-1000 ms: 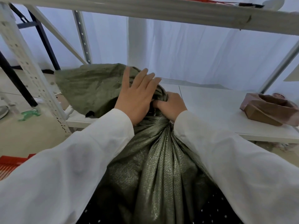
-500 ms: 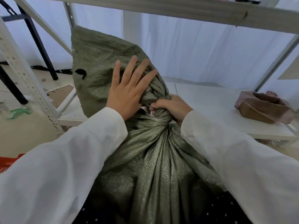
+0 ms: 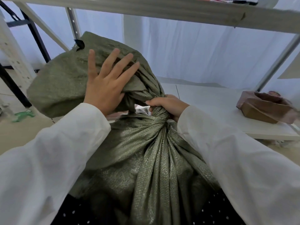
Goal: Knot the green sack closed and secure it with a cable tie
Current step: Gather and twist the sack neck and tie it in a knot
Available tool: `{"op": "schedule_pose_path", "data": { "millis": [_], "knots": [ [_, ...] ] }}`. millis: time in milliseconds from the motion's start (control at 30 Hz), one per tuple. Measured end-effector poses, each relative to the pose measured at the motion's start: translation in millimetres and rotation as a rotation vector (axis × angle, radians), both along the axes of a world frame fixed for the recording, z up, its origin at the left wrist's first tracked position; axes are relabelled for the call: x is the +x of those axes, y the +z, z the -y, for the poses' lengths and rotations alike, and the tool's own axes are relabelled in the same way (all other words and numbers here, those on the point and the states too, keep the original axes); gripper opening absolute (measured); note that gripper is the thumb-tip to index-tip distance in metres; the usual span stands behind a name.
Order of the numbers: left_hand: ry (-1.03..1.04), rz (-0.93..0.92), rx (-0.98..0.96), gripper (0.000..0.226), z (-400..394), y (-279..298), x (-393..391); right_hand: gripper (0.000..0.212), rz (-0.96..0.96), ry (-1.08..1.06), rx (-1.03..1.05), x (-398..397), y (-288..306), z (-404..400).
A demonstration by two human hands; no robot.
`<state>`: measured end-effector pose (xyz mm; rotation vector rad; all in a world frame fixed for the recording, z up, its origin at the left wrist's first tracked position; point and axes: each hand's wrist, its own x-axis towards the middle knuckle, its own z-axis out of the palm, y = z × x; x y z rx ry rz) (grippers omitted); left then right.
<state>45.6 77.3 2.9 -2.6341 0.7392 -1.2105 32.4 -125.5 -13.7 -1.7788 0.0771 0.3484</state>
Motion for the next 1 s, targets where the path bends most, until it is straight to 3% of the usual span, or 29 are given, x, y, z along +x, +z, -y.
{"op": "schedule_pose_path", "data": {
  "millis": [100,233,333,433,533,633,700,867,1000],
  "knots": [
    [0.057,-0.061,-0.143,0.085,-13,9,-2,0.048,-0.043,-0.046,-0.035,2,-1,-3],
    [0.294,-0.165,-0.375,0.089,-38,19,-5,0.08,-0.087,-0.139,-0.049,1,-5,-3],
    [0.267,-0.261,-0.278,0.088,-38,10,-5,0.089,-0.082,-0.182,-0.044,1,-5,-5],
    [0.025,-0.306,-0.124,0.084,-15,-2,-5,0.096,-0.078,-0.203,-0.053,3,-6,-8],
    [-0.129,-0.366,-0.007,0.098,11,-14,-7,0.078,-0.05,-0.177,-0.119,1,-3,-8],
    [-0.127,-0.398,0.05,0.108,24,-19,-4,0.043,0.007,-0.033,-0.245,-3,4,-9],
    [-0.112,-0.406,0.045,0.106,26,-17,-1,0.033,0.053,0.04,-0.309,-6,9,-10],
    [-0.065,-0.494,0.088,0.085,34,-12,3,0.021,0.075,0.14,-0.421,-10,11,-7],
    [-0.089,-0.531,0.039,0.047,33,-5,0,0.017,0.098,0.209,-0.476,-12,11,-6]
  ]
}}
